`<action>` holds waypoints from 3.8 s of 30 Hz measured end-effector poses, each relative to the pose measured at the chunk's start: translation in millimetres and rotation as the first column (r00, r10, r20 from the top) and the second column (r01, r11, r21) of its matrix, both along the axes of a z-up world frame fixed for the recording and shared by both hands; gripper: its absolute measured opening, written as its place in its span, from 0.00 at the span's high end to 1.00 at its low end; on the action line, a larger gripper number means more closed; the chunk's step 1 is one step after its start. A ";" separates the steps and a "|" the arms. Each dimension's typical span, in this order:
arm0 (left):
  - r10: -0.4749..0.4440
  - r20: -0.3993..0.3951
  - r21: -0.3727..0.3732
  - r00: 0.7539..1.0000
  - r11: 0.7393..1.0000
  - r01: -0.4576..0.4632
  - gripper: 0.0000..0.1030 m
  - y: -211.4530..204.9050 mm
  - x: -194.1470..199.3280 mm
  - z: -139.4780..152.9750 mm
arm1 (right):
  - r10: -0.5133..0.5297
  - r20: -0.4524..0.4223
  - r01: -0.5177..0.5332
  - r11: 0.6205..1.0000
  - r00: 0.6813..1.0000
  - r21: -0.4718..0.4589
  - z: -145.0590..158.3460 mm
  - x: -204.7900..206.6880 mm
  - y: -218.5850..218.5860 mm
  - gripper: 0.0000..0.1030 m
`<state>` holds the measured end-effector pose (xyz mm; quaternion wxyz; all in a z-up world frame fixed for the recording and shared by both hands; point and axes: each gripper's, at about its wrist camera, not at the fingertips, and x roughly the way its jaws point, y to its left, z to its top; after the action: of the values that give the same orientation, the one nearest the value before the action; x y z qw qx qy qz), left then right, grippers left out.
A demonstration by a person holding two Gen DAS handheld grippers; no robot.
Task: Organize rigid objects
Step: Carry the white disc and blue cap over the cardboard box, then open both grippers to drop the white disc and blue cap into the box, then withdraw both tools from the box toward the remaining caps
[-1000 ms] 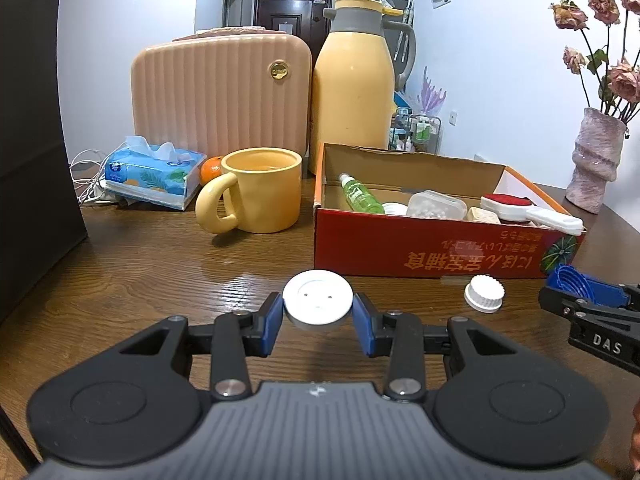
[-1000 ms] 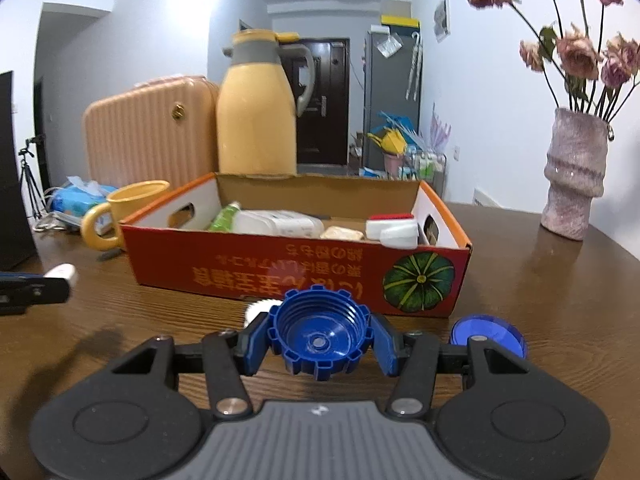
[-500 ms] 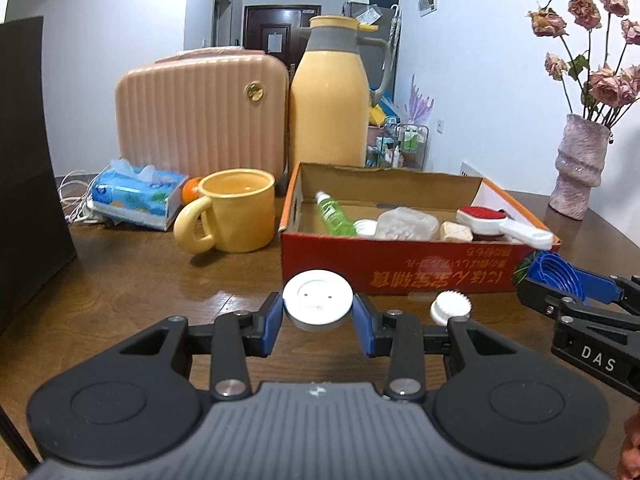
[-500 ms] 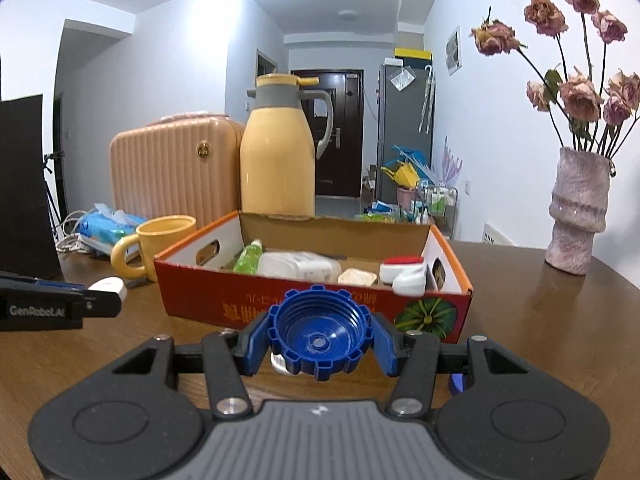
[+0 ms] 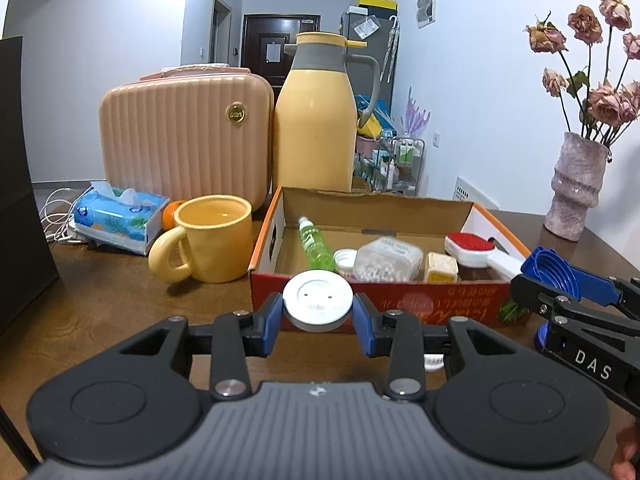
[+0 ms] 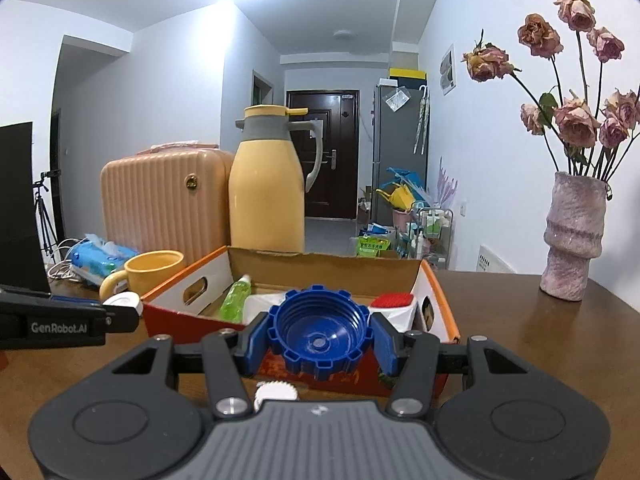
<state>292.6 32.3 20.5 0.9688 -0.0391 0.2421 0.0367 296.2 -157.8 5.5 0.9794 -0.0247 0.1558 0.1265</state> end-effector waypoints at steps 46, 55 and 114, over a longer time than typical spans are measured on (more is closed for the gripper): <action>0.039 0.006 -0.051 0.999 0.998 -0.038 0.63 -0.2 148.0 -3.4 | -0.043 -0.006 0.043 0.999 0.999 0.020 6.0 144.1 5.5 0.49; 0.028 -0.010 -0.030 1.000 0.999 -0.028 0.62 2.4 164.2 -11.6 | -0.025 -0.055 0.024 1.000 0.998 -0.013 -1.7 166.4 11.1 0.48; 0.122 0.040 0.017 0.992 0.992 -0.122 0.00 3.0 31.9 -23.5 | -0.141 0.083 0.144 0.989 0.986 -0.033 -19.8 29.4 -48.2 0.00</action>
<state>324.5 35.3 -3.1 0.9696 -0.0449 0.2200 0.0975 325.5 -206.1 -14.3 0.9907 -0.0375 0.1198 0.0519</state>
